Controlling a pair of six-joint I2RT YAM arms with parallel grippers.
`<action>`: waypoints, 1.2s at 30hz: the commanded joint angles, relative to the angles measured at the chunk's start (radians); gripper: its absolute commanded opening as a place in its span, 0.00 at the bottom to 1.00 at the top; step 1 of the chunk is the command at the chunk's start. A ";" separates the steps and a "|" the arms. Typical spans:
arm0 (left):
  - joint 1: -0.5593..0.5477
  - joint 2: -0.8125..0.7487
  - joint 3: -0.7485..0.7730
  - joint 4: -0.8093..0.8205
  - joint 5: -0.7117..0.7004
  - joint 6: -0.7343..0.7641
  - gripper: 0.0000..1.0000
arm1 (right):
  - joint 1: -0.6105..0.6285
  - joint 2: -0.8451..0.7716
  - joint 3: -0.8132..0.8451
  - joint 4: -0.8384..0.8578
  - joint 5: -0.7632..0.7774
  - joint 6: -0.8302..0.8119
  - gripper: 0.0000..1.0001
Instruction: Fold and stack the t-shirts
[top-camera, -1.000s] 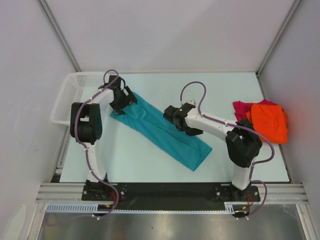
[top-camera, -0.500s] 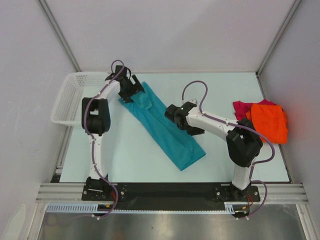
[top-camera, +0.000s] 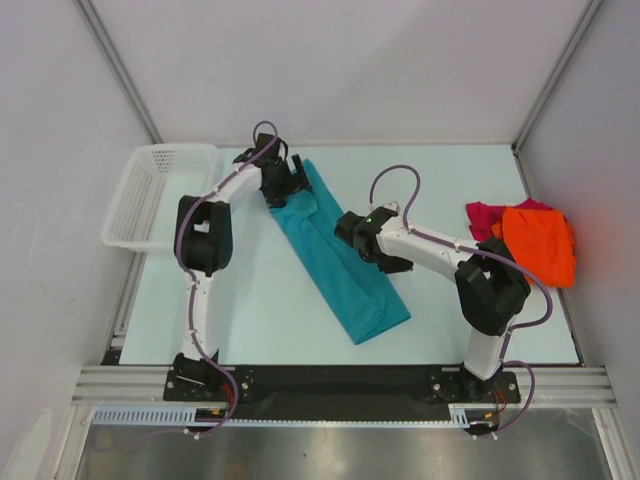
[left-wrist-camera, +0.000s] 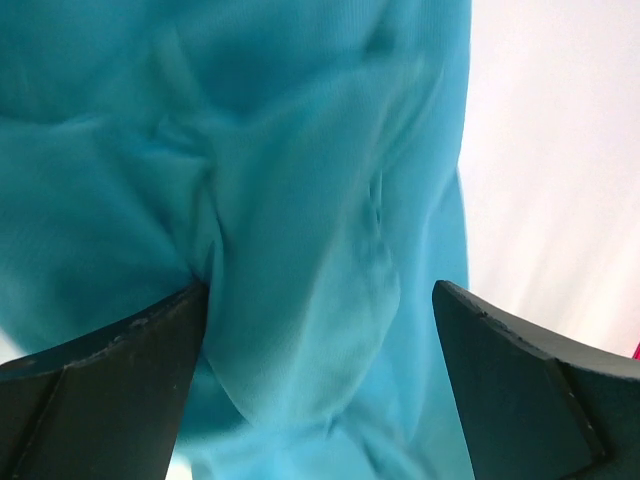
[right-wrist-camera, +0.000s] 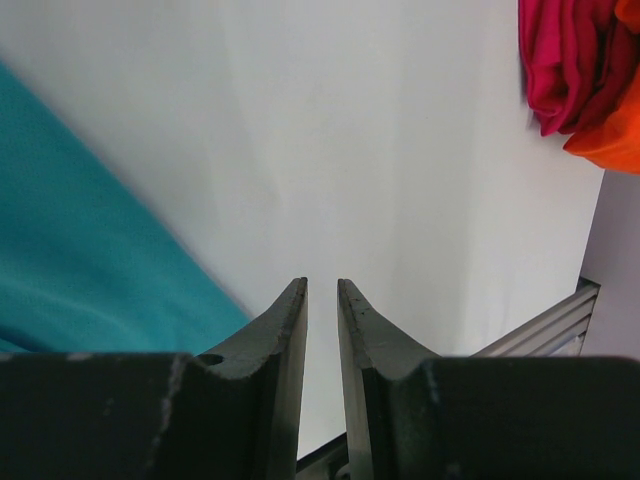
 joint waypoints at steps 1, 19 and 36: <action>-0.017 -0.229 -0.160 0.096 -0.081 0.019 1.00 | 0.000 -0.043 -0.027 0.035 -0.004 0.019 0.24; -0.043 -0.327 -0.279 0.102 -0.185 0.024 0.99 | 0.014 -0.077 -0.099 0.043 -0.005 0.047 0.24; -0.428 -0.820 -0.803 0.214 -0.190 -0.094 0.99 | -0.174 -0.143 -0.107 0.151 -0.094 -0.033 0.24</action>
